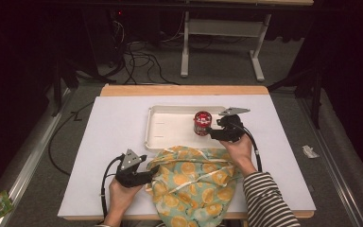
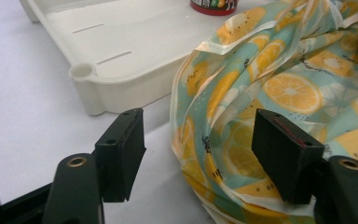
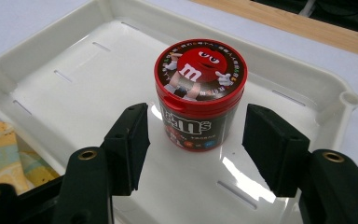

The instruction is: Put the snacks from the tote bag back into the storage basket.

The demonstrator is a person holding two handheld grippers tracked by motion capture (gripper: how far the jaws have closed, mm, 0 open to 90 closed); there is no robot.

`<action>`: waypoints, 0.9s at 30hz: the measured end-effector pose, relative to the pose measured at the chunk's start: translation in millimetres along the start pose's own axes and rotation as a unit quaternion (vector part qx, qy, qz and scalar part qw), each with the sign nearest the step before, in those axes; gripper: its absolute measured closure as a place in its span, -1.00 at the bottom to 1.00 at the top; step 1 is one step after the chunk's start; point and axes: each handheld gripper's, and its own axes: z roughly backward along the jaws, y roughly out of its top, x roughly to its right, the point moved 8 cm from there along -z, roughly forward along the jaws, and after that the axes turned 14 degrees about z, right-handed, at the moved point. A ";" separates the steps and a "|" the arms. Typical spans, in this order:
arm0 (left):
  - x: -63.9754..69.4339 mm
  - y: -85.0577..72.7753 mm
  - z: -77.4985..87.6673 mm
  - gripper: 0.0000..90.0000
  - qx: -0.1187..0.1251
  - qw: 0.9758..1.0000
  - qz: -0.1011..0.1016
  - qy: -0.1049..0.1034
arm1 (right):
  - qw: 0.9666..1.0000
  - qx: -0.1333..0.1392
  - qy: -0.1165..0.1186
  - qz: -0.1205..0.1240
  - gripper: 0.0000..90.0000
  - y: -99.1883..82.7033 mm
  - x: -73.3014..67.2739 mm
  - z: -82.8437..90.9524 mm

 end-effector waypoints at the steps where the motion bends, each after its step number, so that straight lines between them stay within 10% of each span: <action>1: 0.0 -0.2 -0.4 -0.22 -0.001 1.000 0.000 -0.001 | 1.000 0.002 -0.001 -0.002 -0.07 0.2 -0.2 0.9; 27: 3.0 5.6 9.8 -0.18 0.024 0.999 0.011 -0.020 | 0.999 0.039 -0.007 0.011 -0.05 -15.5 -2.6 43.6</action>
